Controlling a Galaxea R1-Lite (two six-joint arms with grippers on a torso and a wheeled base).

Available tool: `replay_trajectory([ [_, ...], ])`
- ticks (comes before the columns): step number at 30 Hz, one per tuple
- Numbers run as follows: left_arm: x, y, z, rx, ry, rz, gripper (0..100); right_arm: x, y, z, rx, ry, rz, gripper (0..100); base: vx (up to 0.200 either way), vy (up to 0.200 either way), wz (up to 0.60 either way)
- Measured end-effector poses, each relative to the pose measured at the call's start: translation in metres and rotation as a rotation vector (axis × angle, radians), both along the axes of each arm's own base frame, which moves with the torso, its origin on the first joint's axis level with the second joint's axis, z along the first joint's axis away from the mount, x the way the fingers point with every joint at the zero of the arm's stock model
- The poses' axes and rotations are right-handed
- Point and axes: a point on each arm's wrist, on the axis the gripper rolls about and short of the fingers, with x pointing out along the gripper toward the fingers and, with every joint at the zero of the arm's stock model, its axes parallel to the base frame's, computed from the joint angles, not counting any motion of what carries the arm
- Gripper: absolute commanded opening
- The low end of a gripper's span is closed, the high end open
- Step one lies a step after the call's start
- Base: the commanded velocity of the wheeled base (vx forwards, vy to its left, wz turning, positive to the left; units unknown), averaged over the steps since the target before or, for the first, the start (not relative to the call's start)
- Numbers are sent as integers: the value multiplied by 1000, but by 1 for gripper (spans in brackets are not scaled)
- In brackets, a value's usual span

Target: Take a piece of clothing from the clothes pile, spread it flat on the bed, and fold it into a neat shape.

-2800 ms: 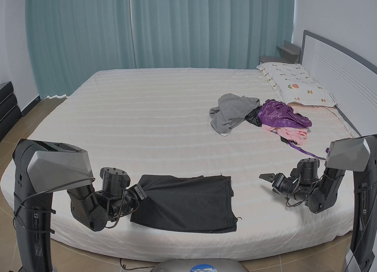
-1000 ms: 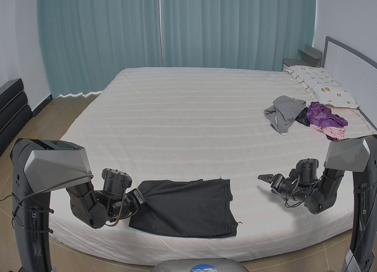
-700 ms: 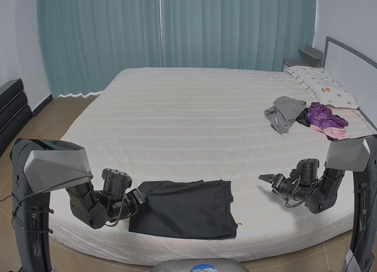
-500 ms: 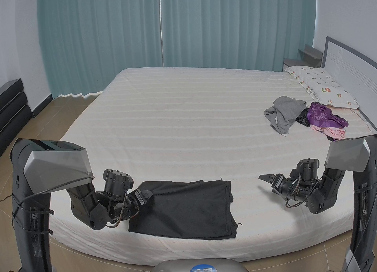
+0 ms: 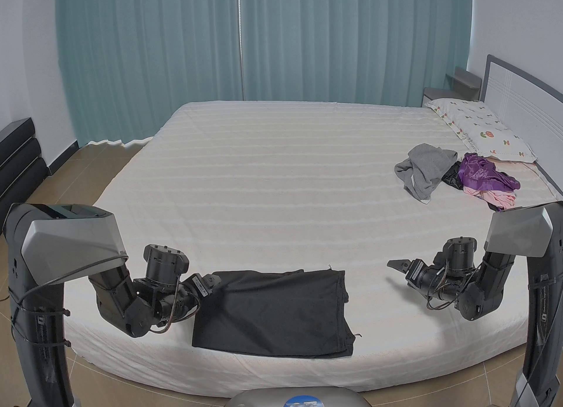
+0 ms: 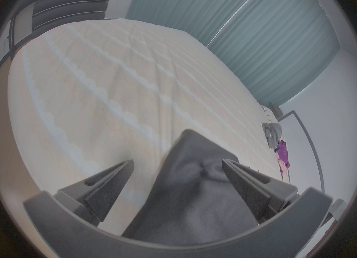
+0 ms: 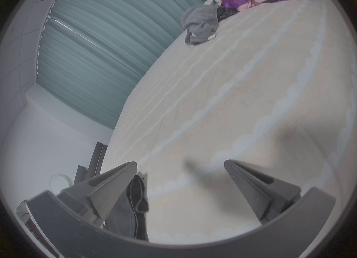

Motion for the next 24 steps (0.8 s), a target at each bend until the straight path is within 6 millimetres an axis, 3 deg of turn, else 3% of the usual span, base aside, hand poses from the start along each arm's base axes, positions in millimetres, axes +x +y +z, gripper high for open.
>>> replay_trajectory([
  [8,2,18,23,-30,-52,35,100,2,-1,10,-34,-95,-73,100,0,0,0],
  [13,-1,24,48,-40,-120,56,100,1,-3,24,-56,-151,-107,100,0,0,0],
  [20,-13,39,100,-42,-274,130,100,-4,-13,68,-140,-284,-157,100,0,0,0],
  [24,-27,46,120,-36,-341,172,100,-19,-21,99,-172,-355,-175,100,0,0,0],
])
